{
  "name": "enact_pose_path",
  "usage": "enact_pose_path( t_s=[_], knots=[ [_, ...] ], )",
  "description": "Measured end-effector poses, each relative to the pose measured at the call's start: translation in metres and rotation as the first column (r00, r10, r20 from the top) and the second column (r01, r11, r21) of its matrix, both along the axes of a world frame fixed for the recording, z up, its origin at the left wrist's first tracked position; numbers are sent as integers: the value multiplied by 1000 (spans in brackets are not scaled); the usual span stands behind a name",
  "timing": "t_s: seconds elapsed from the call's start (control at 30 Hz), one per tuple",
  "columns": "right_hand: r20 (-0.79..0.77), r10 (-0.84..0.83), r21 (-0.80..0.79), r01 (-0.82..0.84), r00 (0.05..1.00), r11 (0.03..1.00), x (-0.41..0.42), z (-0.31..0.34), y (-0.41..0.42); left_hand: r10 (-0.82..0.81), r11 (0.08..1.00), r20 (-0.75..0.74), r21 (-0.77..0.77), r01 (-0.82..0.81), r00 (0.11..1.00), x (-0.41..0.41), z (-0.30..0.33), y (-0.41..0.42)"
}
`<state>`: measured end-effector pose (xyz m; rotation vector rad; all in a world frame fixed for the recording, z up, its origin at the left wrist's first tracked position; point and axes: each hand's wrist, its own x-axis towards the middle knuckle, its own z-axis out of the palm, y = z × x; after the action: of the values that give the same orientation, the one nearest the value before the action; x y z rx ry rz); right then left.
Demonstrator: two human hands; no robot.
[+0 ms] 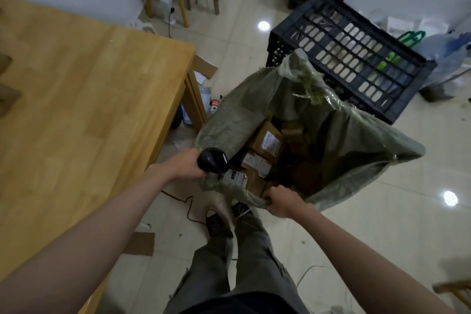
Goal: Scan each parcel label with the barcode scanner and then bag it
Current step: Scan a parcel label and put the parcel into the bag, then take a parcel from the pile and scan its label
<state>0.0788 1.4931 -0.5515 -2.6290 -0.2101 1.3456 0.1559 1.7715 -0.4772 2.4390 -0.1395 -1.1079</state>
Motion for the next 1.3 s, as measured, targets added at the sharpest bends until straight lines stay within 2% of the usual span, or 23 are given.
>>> enact_pose_path(
  t_s=[0.1, 0.2, 0.27, 0.33, 0.5, 0.63, 0.77, 0.93, 1.1, 1.3],
  knots=[
    [-32, 40, -11, -40, 999, 999, 0, -2, 1, 83, 996, 25, -35, -83, 996, 3, 17, -1],
    [-128, 106, -10, -108, 986, 994, 11, 6, 5, 171, 984, 46, -65, -167, 984, 6, 32, 7],
    [-168, 171, 46, -166, 971, 985, 29, 20, 11, 228, 972, 53, -78, -223, 972, 4, 46, 13],
    [-129, 213, 113, -199, 969, 974, 56, 38, 22, 292, 954, 65, -96, -285, 954, 0, 59, 20],
    [94, 223, 295, -241, 970, 925, 127, 118, 77, 470, 881, 110, -117, -459, 876, -23, 102, 50],
    [196, 304, 352, -357, 932, 865, 150, 169, 128, 613, 790, 176, -146, -596, 770, -51, 134, 83],
    [258, 440, 317, -506, 860, 802, 152, 198, 187, 724, 687, 239, -166, -708, 647, -86, 165, 116],
    [244, 549, 352, -601, 799, 718, 141, 229, 270, 840, 517, 292, -172, -839, 458, -141, 190, 167],
    [262, 608, 354, -661, 750, 662, 117, 250, 347, 903, 343, 335, -179, -922, 270, -196, 204, 214],
    [285, 645, 379, -701, 709, 604, 90, 257, 419, 916, 203, 382, -169, -964, 126, -240, 214, 260]
  ],
)
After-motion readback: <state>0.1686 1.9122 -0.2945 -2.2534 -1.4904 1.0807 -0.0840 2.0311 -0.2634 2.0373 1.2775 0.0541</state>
